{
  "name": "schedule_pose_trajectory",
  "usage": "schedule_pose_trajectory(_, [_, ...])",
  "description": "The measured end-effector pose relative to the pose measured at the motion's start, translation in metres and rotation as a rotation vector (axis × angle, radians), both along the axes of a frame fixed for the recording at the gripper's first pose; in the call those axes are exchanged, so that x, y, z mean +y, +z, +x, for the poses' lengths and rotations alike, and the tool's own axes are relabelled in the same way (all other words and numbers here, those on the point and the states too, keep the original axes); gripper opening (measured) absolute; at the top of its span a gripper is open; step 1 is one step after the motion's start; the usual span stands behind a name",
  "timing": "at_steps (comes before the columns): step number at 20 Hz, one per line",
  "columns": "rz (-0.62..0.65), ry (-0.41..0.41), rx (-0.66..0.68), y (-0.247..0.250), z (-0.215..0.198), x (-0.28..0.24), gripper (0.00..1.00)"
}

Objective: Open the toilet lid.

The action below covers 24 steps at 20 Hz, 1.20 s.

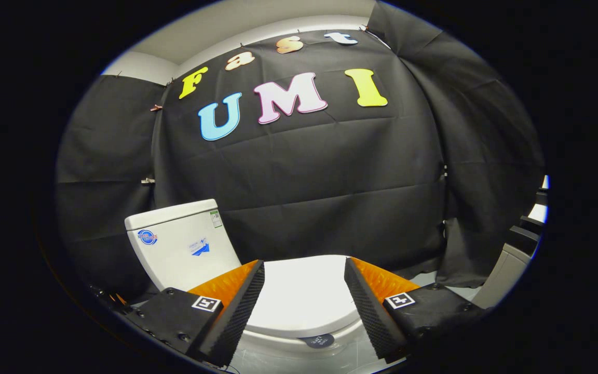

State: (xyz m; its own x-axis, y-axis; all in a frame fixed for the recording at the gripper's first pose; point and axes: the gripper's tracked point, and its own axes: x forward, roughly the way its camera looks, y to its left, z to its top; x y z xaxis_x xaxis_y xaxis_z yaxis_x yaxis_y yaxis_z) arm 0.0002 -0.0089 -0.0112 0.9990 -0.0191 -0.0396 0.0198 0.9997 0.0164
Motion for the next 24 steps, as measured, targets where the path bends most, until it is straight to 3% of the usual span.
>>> schedule_pose_trajectory(16, [0.009,0.008,0.023,-0.008,-0.001,0.0,0.99])
schedule_pose_trajectory(24, [0.038,-0.062,0.125,-0.048,-0.002,-0.035,0.99])
